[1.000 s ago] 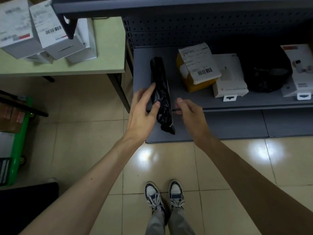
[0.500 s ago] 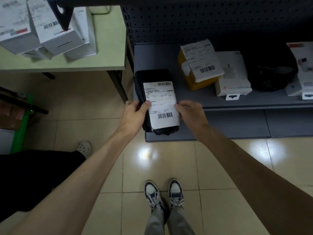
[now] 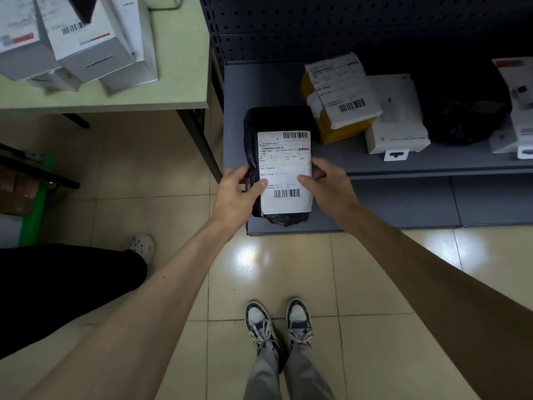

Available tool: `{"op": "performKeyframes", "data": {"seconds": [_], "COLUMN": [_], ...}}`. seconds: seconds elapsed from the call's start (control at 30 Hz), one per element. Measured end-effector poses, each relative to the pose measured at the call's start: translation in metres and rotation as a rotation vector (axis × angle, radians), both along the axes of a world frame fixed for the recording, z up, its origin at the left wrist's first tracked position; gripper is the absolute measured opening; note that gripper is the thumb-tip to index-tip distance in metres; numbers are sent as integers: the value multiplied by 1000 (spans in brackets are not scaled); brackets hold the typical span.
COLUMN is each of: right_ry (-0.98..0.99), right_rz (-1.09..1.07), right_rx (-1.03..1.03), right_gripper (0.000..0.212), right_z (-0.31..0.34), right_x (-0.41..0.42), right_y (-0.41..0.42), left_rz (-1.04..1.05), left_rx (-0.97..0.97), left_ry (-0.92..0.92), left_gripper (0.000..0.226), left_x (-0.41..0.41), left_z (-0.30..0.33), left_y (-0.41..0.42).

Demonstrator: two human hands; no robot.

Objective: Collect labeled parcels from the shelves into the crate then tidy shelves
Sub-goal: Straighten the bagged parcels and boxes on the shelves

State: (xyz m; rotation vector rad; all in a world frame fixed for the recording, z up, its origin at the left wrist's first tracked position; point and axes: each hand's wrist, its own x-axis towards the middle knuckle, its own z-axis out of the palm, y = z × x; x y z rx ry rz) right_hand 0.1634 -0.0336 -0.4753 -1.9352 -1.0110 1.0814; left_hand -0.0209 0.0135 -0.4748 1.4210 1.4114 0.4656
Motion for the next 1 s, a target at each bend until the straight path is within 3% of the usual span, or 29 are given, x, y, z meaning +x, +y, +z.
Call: {"op": "performKeyframes", "data": {"seconds": [0.4, 1.0], "right_ry": [0, -124], "right_rz": [22, 97], "right_rx": [71, 86], "right_gripper": [39, 33], "right_z": [-13, -13], "right_x": [3, 1], "right_y": [-9, -6], "left_rz": [28, -4], "left_rx": [75, 68], "left_ry": [-85, -30], "left_gripper": [26, 27], "left_x": [-5, -2], "left_z": [-7, -4], "left_y": [-7, -5]}}
